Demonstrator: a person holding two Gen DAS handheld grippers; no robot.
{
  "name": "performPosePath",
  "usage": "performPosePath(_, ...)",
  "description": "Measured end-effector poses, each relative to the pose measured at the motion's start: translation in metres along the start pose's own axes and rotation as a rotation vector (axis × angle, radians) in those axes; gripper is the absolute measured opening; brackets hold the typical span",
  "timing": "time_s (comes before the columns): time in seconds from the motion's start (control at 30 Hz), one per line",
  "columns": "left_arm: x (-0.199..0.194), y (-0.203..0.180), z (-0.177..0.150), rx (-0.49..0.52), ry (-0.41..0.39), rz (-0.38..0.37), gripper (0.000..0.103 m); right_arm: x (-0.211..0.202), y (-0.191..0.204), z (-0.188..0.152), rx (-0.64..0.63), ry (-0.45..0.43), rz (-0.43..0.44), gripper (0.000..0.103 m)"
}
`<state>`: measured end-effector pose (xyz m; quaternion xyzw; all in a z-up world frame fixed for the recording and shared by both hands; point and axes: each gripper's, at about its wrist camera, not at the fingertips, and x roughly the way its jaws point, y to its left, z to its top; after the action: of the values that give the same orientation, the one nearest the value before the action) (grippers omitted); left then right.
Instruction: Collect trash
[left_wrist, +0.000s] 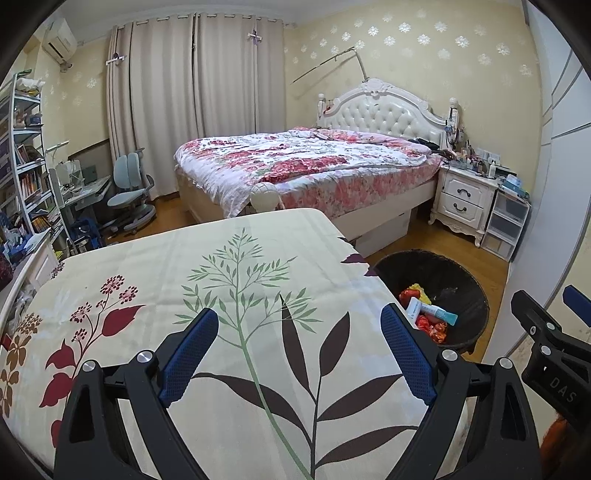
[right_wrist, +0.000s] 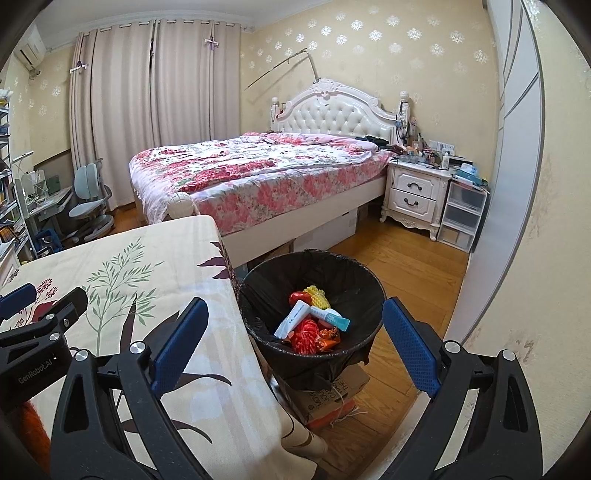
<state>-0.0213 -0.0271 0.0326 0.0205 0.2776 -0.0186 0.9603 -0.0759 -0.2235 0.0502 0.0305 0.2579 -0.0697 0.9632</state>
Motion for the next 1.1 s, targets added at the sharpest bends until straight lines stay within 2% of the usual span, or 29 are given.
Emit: performPosePath(1.1, -0.0055, -0.0025, 0.0002, 0.0, 0.004, -0.008, 0.089, -0.0041, -0.0024, -0.0023, 0.004, -0.003, -0.003, 0.093)
